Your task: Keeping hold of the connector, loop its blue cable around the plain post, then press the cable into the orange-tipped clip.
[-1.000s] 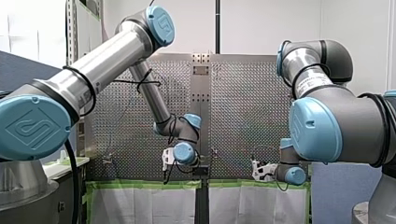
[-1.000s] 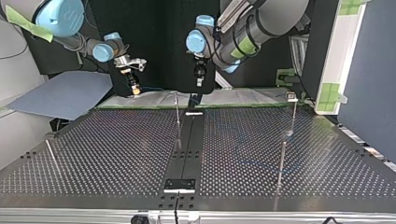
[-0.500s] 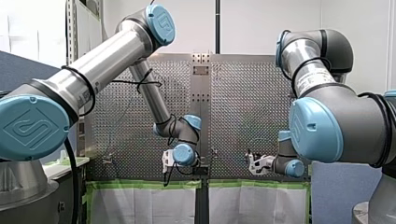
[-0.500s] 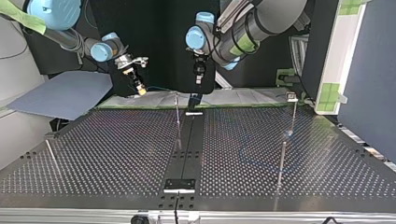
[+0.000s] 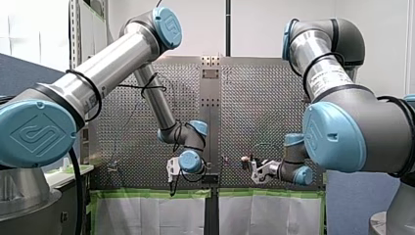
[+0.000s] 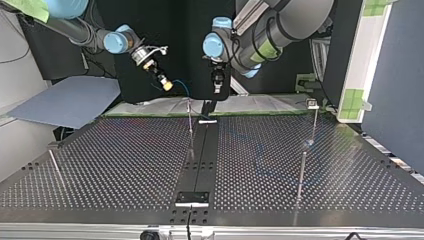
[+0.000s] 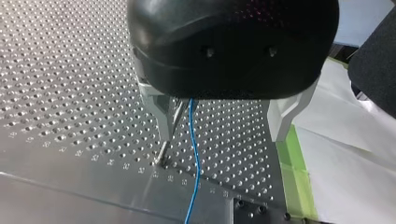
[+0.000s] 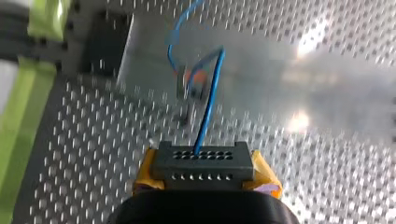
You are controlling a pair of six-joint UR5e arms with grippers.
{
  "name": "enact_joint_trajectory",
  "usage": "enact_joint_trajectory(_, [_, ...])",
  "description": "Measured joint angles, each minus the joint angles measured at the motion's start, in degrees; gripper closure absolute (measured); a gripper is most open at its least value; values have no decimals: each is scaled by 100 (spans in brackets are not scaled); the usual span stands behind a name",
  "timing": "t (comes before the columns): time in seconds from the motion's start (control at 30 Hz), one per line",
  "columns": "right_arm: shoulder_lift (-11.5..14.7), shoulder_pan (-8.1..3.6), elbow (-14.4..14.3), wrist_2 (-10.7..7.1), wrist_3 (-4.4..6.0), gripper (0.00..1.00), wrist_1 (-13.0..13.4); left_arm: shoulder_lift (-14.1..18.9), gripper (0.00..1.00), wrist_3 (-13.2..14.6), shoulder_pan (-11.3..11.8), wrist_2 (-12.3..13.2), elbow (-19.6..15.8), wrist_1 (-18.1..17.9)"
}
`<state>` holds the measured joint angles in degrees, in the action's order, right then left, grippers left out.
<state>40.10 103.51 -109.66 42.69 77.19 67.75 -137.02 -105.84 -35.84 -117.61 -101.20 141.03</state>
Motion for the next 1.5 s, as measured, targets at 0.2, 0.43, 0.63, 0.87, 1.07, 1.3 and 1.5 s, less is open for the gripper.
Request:
enact_joint_trajectory(0.2, [2, 380, 43, 171, 72, 100, -7, 3, 0, -4, 72, 5, -1, 9])
enact_joint_trajectory(0.43, [2, 529, 86, 496, 211, 100, 24, 1, 0, 16, 141, 8, -2, 37])
enact_joint_trajectory(0.63, [3, 511, 101, 732, 361, 100, 47, 0, 0, 13, 184, 7, -2, 40])
enact_joint_trajectory(0.87, [-3, 546, 156, 1101, 702, 100, 294, -2, 0, -12, 272, 7, -2, 40])
enact_joint_trajectory(1.07, [-4, 808, 399, 1424, 869, 100, 300, 0, 0, -46, 369, 63, 12, -14])
enact_joint_trajectory(1.3, [-5, 918, 488, 1829, 727, 100, -69, -1, 0, 119, 435, 405, 57, -209])
enact_joint_trajectory(1.5, [-5, 915, 488, 2175, 655, 100, -283, -1, 0, 166, 435, 710, 58, -348])
